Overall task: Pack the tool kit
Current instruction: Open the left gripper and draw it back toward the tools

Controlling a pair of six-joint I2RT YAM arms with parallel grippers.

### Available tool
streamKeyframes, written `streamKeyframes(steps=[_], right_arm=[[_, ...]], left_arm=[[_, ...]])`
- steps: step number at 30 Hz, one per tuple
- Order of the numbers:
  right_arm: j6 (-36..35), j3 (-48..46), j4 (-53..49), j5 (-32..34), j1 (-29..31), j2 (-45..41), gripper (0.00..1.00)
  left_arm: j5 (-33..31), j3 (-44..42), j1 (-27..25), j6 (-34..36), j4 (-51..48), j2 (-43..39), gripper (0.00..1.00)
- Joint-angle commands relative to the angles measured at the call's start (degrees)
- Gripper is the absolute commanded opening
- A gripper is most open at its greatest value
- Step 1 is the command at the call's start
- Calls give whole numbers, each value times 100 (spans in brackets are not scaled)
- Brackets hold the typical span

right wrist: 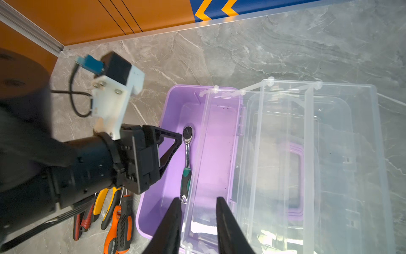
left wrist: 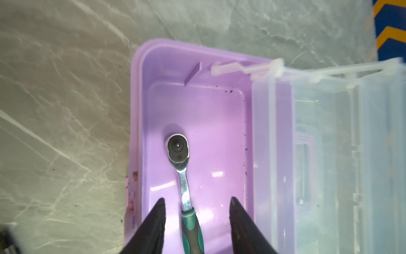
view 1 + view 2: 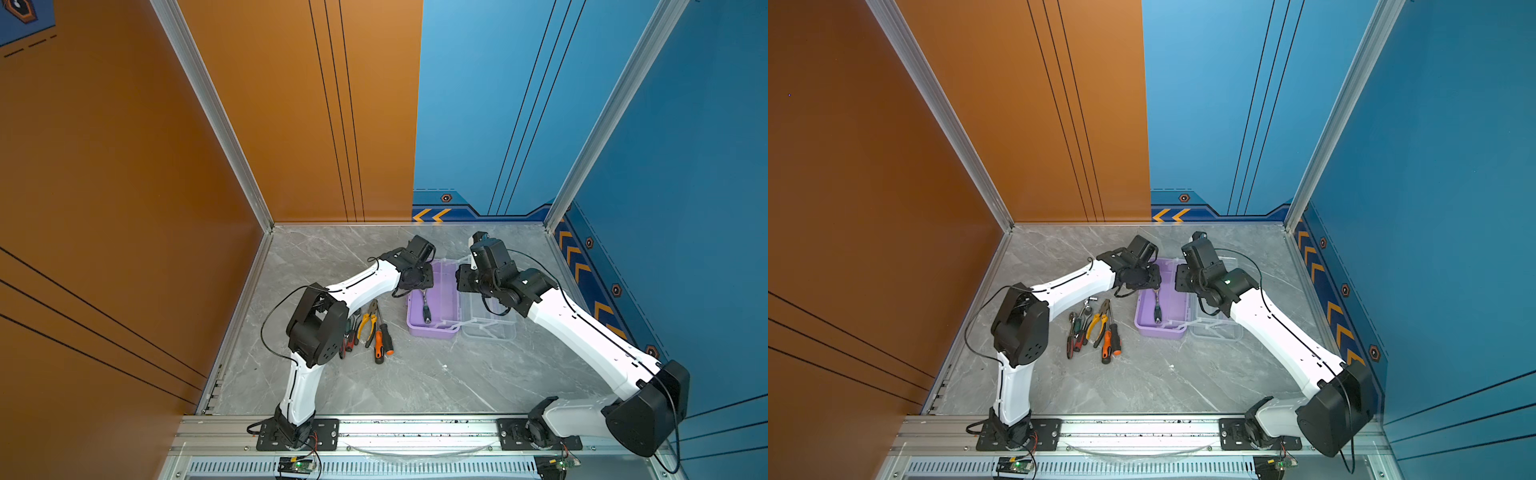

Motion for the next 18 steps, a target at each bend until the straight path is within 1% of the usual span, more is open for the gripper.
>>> streamKeyframes(steps=[1,7,11,14,15,18], right_arm=[[76,253,-262,275,140,80,32],[115,531,-310,373,354,372,36],[192,726,-369,501,622,578,42],[202,822,-384,560,719,743,46],[201,863,-395,577,927,786,46],[171,914,-386,663,1112,891,51]], left_arm=[[-240,160,56,410,-272,-310,52],[-202,397,174,613,-611,-367,55],[-51,419,267,634,-725,-411,56],[-45,261,295,638,-757,-528,58],[-45,155,303,636,-758,-611,58],[-137,-272,328,652,-756,-970,59]])
